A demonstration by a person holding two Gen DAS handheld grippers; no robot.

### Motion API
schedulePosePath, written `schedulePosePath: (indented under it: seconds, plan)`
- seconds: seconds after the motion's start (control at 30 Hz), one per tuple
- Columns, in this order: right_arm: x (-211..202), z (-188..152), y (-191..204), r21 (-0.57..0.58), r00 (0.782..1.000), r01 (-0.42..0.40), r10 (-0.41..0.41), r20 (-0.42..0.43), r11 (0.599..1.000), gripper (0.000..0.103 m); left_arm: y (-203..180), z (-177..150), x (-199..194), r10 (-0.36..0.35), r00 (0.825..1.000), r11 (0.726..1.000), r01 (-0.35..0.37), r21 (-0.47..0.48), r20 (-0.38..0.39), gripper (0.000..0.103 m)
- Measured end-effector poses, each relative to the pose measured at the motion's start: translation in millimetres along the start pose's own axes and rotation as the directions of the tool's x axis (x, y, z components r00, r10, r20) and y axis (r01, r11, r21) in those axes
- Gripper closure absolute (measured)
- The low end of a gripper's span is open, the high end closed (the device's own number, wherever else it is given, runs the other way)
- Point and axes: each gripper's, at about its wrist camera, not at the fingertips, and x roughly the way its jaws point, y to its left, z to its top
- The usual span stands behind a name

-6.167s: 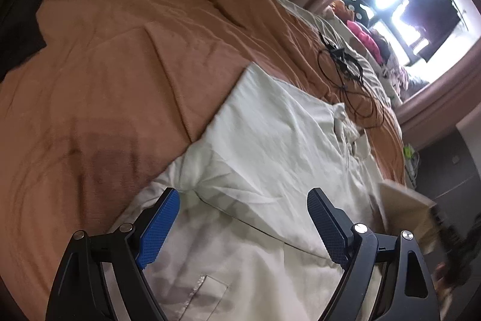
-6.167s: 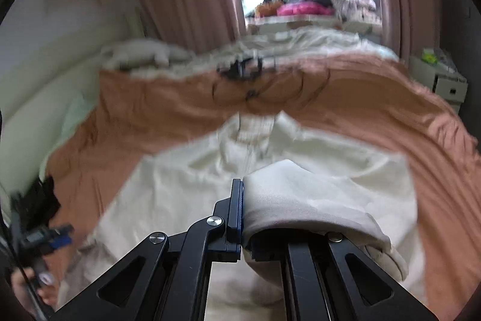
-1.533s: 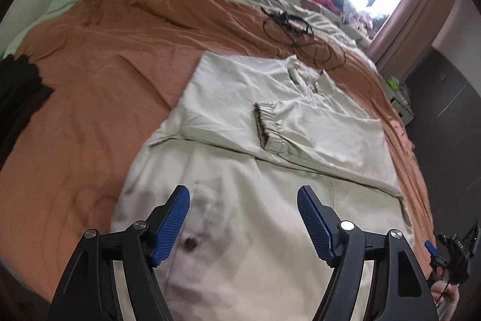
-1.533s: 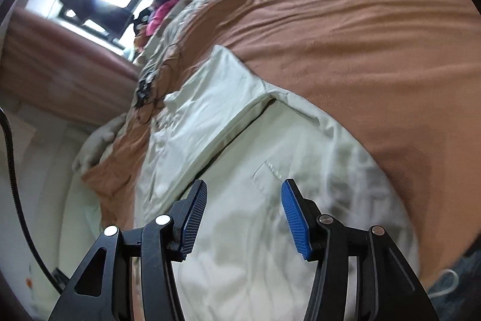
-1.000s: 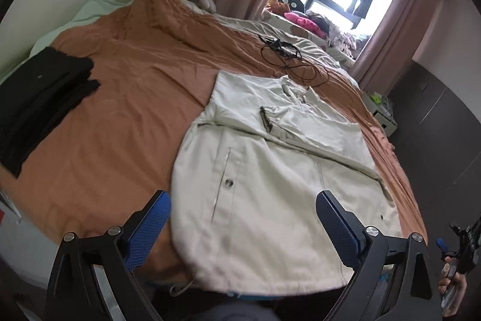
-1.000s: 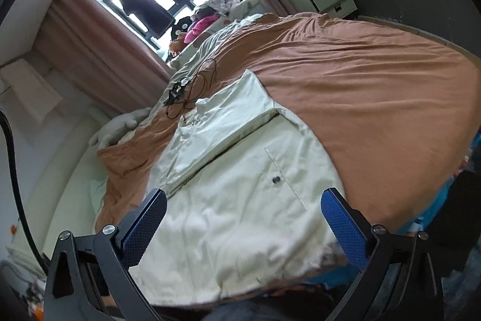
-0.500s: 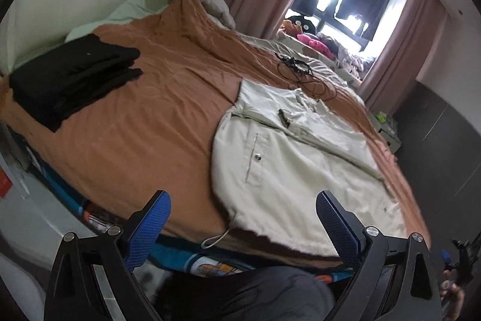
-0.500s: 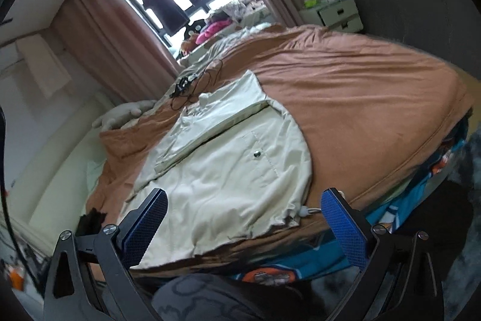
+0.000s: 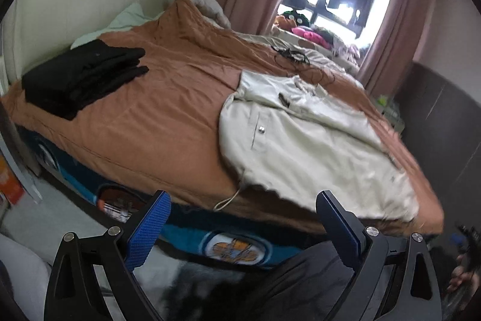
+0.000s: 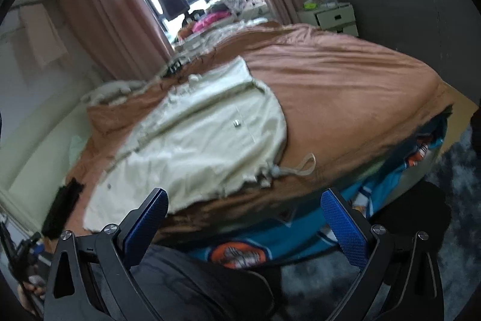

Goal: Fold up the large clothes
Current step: 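Open both grippers and raise them above the folded jacket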

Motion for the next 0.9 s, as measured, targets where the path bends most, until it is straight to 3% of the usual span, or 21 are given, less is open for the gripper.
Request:
schedulePosePath:
  seconds: [0.27, 0.57, 0.73, 0.9]
  plan:
    - [11, -10, 0, -0.006, 0.999, -0.043, 0.043, -0.024, 0.999, 0.000, 12, -14, 18, -0.055, 0.998, 0.998, 0.054, -0.026, -0.044, 0.000]
    - [56, 4, -6, -0.018, 0.997, -0.059, 0.058, -0.053, 0.998, 0.000, 27, 6, 65, -0.072, 0.995, 0.992, 0.064, -0.106, -0.071, 0.000]
    - [85, 20, -15, 0.041, 0.993, -0.098, 0.100, -0.056, 0.994, 0.000, 36, 16, 103, -0.104, 0.987, 0.980, 0.080, -0.183, -0.126, 0.005]
    - [119, 35, -34, 0.143, 0.986, -0.127, 0.140, -0.088, 0.982, 0.028, 39, 24, 145, -0.135, 0.972, 0.971, 0.091, -0.221, -0.192, 0.028]
